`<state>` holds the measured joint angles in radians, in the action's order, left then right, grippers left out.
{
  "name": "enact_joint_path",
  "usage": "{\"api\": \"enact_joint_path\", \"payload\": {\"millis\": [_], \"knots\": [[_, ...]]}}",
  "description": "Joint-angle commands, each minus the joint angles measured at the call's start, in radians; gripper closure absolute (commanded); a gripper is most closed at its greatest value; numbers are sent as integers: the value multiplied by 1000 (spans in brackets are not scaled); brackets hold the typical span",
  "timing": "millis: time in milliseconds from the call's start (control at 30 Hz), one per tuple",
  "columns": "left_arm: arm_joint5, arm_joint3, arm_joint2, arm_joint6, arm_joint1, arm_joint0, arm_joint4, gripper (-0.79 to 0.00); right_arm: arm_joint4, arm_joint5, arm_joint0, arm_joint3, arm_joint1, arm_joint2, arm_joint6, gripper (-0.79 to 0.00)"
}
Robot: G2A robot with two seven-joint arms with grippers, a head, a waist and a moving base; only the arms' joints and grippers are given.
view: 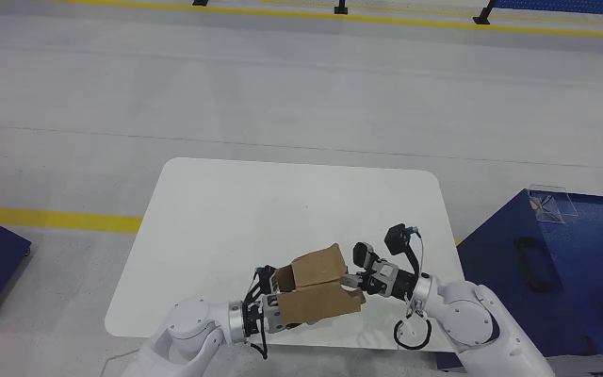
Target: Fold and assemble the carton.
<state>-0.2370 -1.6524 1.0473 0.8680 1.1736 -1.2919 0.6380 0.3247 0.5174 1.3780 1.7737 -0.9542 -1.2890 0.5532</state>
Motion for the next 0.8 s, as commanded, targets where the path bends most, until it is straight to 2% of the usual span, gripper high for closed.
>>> {"api": "enact_joint_path", "payload": {"millis": [0,300,567,767], "knots": [[2,-3,-1,0,-1,-3,-1,0,-2,3,2,1,0,2,4,-785],[20,-5,-6,-1,-2,-12,1,0,-33,27,6,-2,-1,-1,13,-785],[33,-1,1,3,-4,-18,13,0,-86,52,27,-4,8,-64,34,-785],[80,-3,11,-27,-3,-24,13,0,-113,64,63,17,17,-126,49,-785]]}}
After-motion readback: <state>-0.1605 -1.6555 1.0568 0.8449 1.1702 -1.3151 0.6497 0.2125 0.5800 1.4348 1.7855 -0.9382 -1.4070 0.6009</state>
